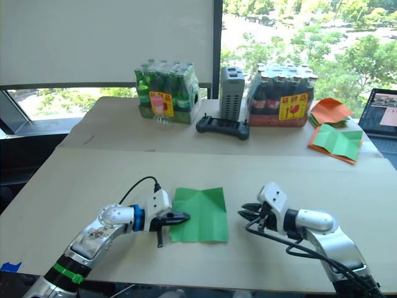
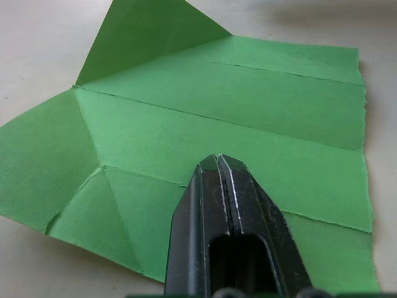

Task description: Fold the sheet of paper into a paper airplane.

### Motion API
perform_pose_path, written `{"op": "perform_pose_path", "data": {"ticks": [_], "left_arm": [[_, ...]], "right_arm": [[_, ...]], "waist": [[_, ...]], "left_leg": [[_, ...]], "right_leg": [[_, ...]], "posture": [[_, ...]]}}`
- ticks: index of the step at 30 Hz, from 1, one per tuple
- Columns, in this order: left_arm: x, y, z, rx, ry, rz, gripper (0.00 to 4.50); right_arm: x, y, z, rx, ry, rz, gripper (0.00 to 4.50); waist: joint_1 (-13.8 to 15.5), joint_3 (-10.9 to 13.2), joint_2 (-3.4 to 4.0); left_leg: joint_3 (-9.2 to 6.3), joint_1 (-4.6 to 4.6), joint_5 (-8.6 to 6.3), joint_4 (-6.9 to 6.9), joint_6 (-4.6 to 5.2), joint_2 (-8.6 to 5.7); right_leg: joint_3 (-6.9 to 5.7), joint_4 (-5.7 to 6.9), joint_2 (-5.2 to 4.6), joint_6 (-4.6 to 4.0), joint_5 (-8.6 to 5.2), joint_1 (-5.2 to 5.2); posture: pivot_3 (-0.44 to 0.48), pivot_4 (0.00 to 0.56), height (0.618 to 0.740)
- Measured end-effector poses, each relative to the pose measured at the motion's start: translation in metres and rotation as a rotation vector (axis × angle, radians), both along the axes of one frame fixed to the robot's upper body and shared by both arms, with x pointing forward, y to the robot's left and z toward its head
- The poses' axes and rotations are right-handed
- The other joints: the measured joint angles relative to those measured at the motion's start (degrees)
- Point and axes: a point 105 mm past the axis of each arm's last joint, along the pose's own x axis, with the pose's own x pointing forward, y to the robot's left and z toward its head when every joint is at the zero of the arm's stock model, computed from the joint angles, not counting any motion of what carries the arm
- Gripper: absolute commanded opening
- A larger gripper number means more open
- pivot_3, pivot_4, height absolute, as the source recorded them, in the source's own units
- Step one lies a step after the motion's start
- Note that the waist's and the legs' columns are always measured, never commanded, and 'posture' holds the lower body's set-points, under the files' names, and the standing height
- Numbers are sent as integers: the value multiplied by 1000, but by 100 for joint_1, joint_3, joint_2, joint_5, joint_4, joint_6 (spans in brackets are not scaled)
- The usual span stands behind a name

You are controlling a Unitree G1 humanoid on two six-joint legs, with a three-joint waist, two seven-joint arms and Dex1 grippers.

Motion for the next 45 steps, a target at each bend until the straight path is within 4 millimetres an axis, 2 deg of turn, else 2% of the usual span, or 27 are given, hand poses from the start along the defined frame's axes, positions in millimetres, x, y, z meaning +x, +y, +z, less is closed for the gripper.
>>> {"op": "perform_pose_path", "data": {"ticks": [4,9,13,16,21,24,29,41,45], "left_arm": [[0,0,0,-1,-1,0,0],[-1,1,0,0,-1,3,0],[-1,1,-1,1,1,4,0],[-1,2,-1,7,0,4,0],[-1,2,0,12,0,-8,0],[-1,3,0,20,0,-16,0],[0,4,0,32,4,-31,0],[0,5,0,38,8,-50,0],[0,6,0,41,7,-52,0]], "right_arm": [[-3,1,-3,-1,13,23,14],[-39,19,-2,106,160,150,14],[-70,30,-3,112,269,241,14],[-80,44,-11,112,289,263,14],[-79,56,-27,79,246,168,14],[-80,65,-28,110,210,117,14],[-77,69,-29,123,135,23,14],[-61,60,-25,181,56,-131,14],[-46,61,-16,264,22,-194,14]], "waist": [[-1,0,0],[2,-1,1],[8,-4,-1],[0,-7,-4],[22,-10,-4],[18,-10,-3],[14,-12,-4],[8,-14,-2],[1,-13,-2]], "left_leg": [[0,0,0,-1,0,0],[-1,1,-1,-6,2,2],[-2,7,-6,-15,11,3],[0,13,-6,-27,11,5],[0,14,0,-32,-1,3],[0,17,2,-35,-4,3],[0,22,2,-38,-4,3],[-1,25,3,-40,-5,1],[-1,25,3,-41,-5,2]], "right_leg": [[0,0,0,0,0,-1],[1,-9,0,0,0,2],[0,-14,1,0,0,5],[1,-18,-1,0,0,7],[1,-19,-2,0,0,5],[2,-19,-2,0,0,5],[2,-18,3,1,0,7],[3,-17,5,1,0,7],[4,-17,9,1,0,7]], "posture": [[0,150,675],[0,150,675],[0,150,675],[0,150,675],[0,150,675],[0,150,675],[0,150,675],[0,150,675],[0,150,675]]}}
